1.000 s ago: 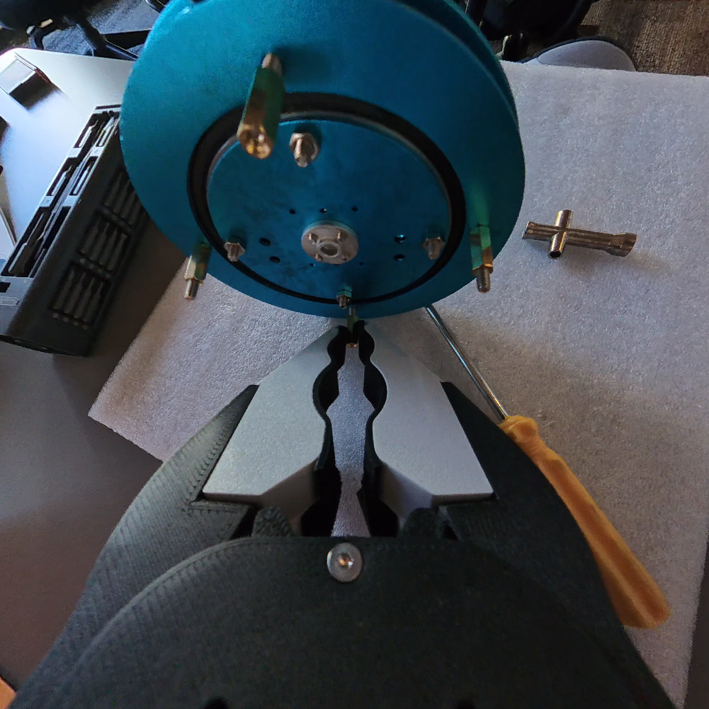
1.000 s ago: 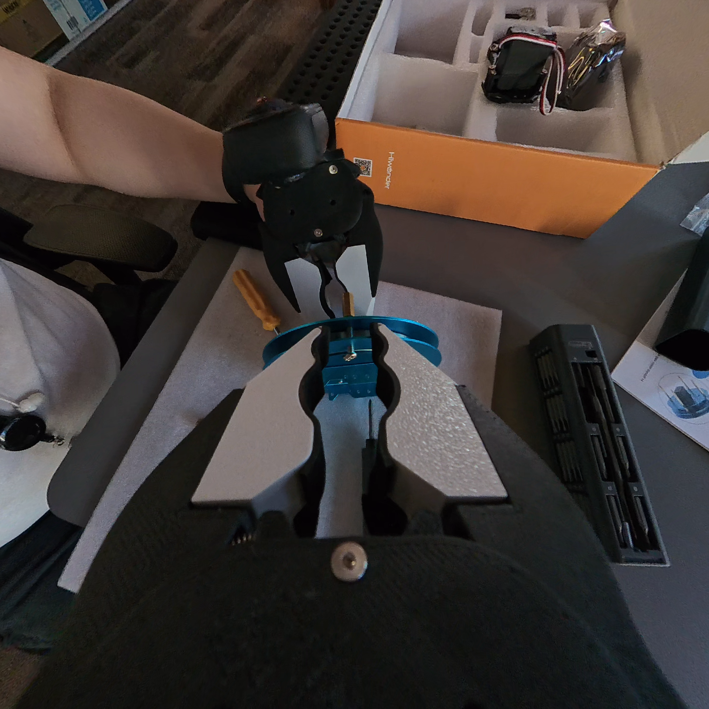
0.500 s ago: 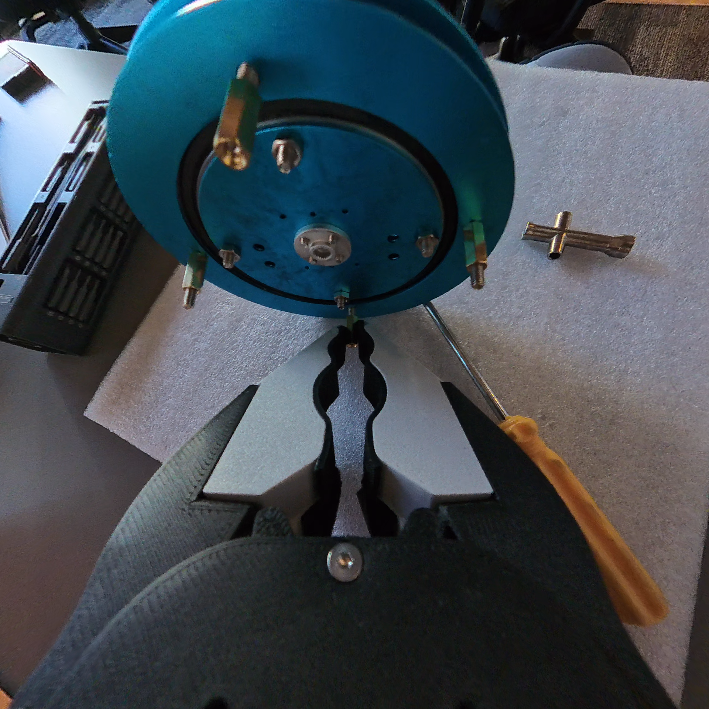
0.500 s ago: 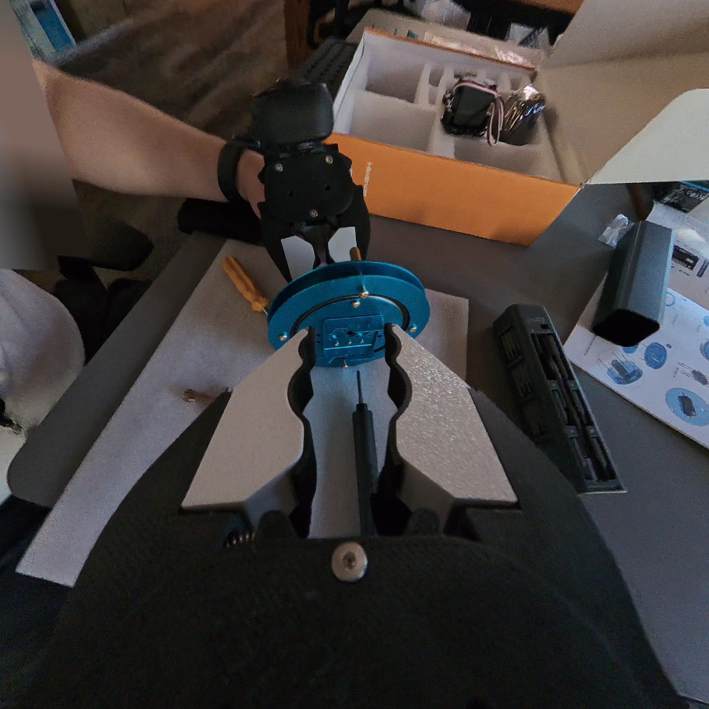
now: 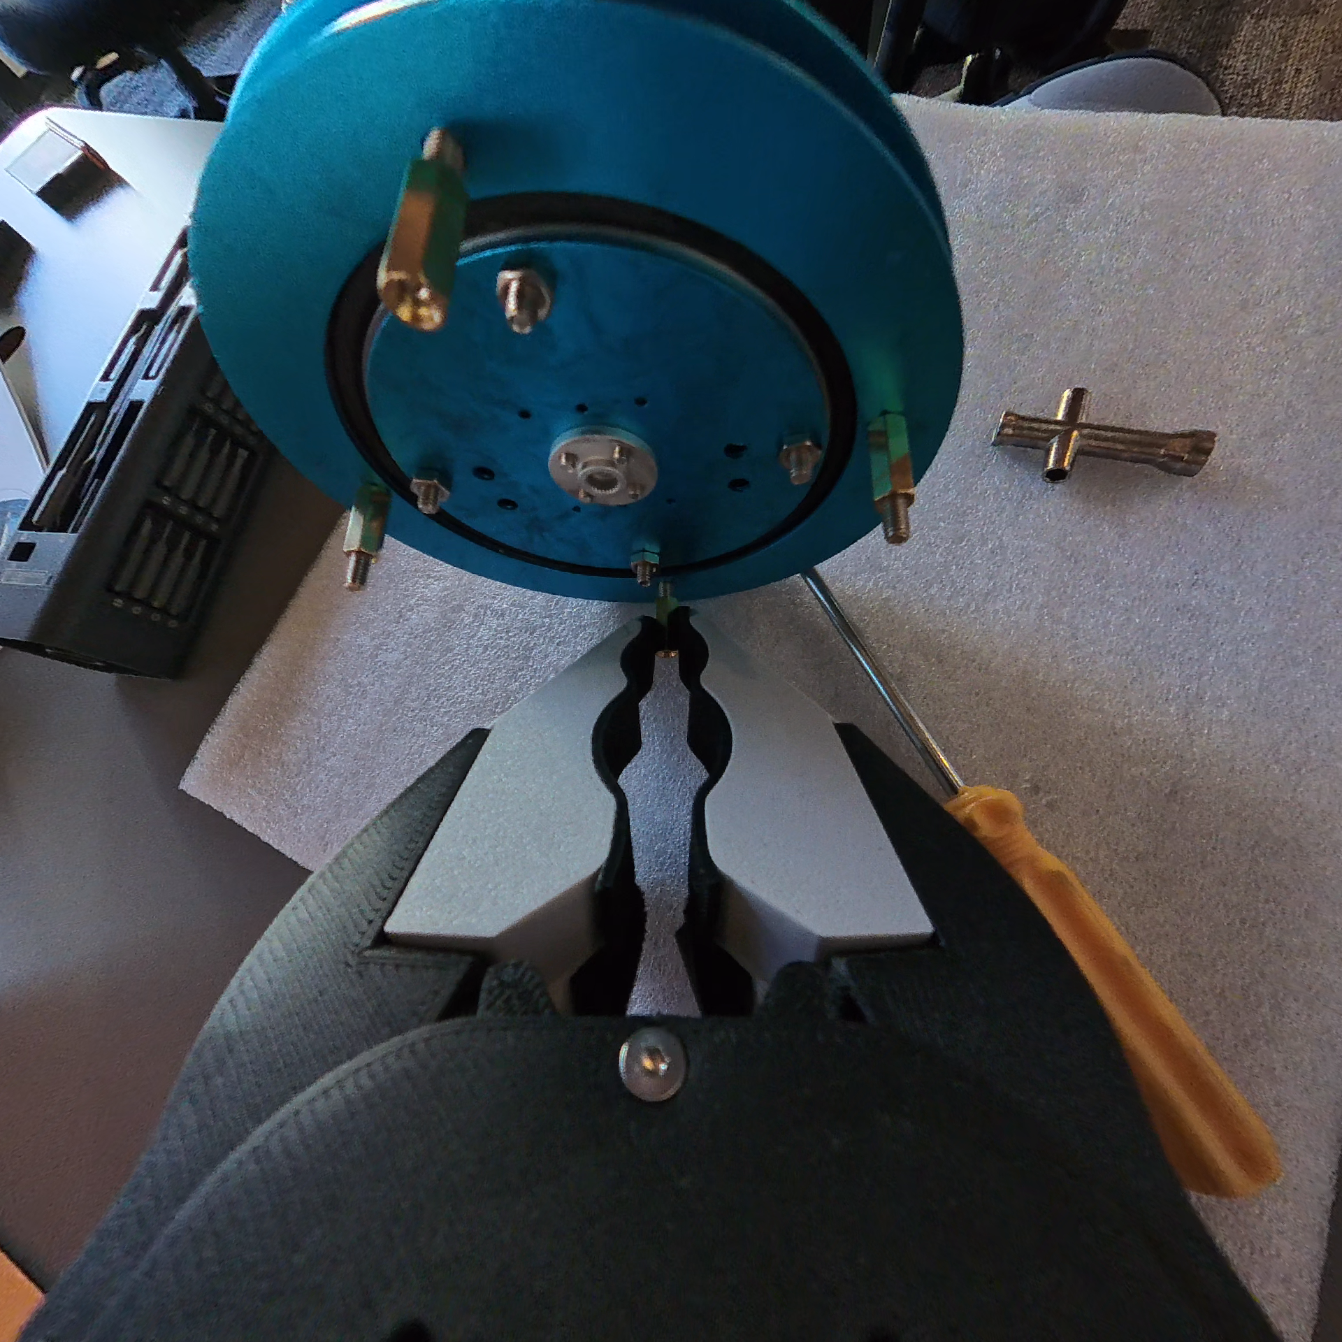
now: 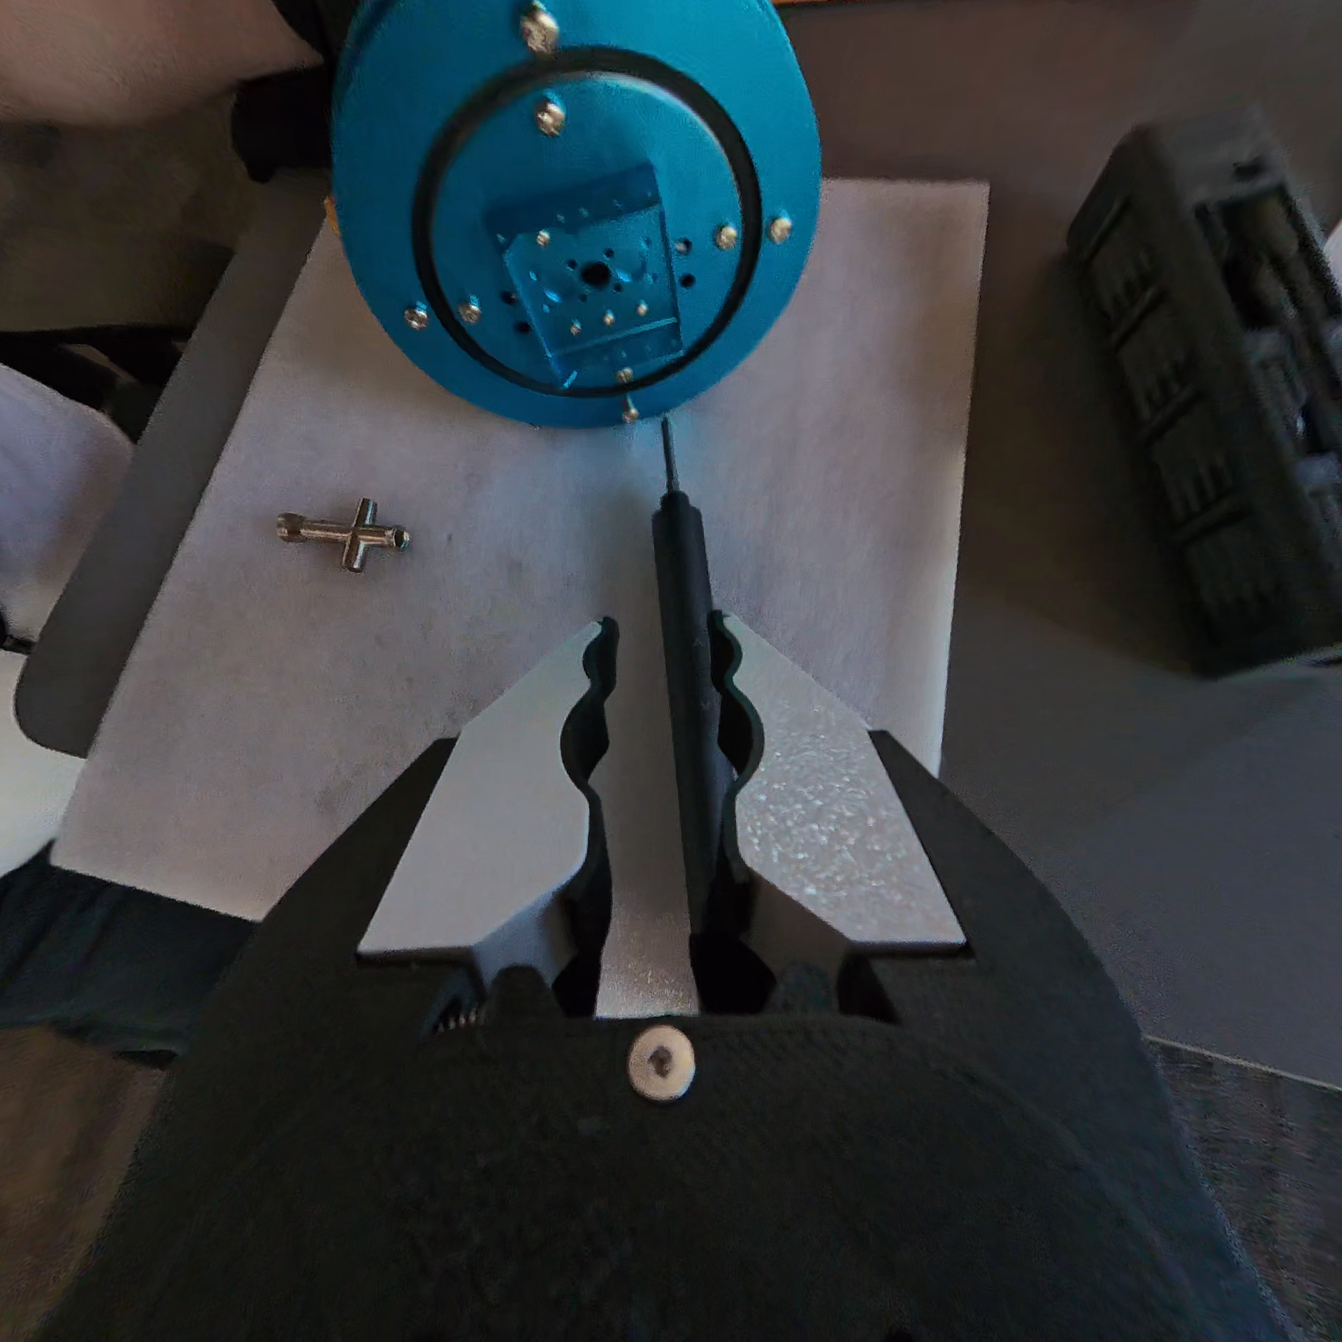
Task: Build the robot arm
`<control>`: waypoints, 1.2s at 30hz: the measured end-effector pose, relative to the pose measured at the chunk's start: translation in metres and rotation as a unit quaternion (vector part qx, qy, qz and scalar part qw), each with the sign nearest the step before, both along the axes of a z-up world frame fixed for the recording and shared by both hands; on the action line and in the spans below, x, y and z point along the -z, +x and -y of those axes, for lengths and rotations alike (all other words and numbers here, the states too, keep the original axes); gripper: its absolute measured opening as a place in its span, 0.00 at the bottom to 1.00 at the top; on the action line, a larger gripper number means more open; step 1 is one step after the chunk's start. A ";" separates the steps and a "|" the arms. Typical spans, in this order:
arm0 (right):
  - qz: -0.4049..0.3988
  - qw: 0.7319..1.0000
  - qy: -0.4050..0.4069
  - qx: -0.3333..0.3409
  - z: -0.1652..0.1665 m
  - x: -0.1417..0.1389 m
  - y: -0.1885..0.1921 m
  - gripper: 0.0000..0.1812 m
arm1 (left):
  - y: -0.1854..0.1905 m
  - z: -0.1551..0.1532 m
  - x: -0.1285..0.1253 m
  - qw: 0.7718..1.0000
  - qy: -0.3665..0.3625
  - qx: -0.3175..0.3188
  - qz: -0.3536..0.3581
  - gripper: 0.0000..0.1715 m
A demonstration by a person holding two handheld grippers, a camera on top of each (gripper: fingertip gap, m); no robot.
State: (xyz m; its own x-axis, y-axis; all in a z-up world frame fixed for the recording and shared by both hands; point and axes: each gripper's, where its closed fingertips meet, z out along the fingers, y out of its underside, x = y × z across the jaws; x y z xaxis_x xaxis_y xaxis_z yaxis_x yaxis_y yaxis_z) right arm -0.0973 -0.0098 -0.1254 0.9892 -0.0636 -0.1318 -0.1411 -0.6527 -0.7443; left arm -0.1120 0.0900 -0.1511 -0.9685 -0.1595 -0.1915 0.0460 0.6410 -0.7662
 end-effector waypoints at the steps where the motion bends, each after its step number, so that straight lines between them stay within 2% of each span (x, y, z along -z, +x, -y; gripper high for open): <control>1: -0.017 1.000 0.005 0.007 0.003 0.002 0.003 0.13 | 0.000 0.000 0.000 1.000 0.000 0.000 0.002 0.02; 6: -0.100 0.994 0.020 0.034 0.006 0.006 0.016 0.09 | 0.000 0.000 0.000 1.000 0.001 0.000 0.004 0.03; 11: -0.174 0.984 -0.023 0.009 0.003 0.016 0.002 0.07 | 0.000 0.000 0.000 1.000 0.001 0.001 0.006 0.02; 15: -0.124 0.992 -0.035 0.002 0.004 0.014 -0.003 0.06 | 0.000 0.001 0.000 1.000 0.001 0.002 0.006 0.02; 17: -0.107 0.994 -0.038 -0.010 0.004 0.011 -0.010 0.00 | 0.000 0.001 0.000 1.000 0.001 0.003 0.005 0.02; 19: -0.089 0.995 -0.048 -0.013 0.005 0.012 -0.012 0.00 | 0.000 0.001 0.000 1.000 0.001 0.003 0.007 0.02; 23: -0.056 0.997 -0.058 -0.016 0.004 0.012 -0.010 0.04 | 0.000 0.001 0.000 1.000 0.001 0.004 0.008 0.02; 31: -0.044 0.997 -0.044 -0.035 -0.002 0.007 -0.015 0.09 | 0.000 0.001 0.000 1.000 0.002 0.003 0.009 0.02; 36: 0.045 0.995 -0.072 -0.046 -0.003 0.012 -0.016 0.10 | 0.000 0.001 0.000 1.000 0.002 0.003 0.010 0.02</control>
State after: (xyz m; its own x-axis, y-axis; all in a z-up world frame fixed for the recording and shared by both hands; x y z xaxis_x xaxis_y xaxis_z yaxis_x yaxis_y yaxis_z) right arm -0.1136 -0.0070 -0.1372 0.9991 0.0151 -0.0393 -0.0140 -0.7600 -0.6498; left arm -0.1121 0.0893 -0.1511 -0.9655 -0.1523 -0.2111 0.0654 0.6431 -0.7630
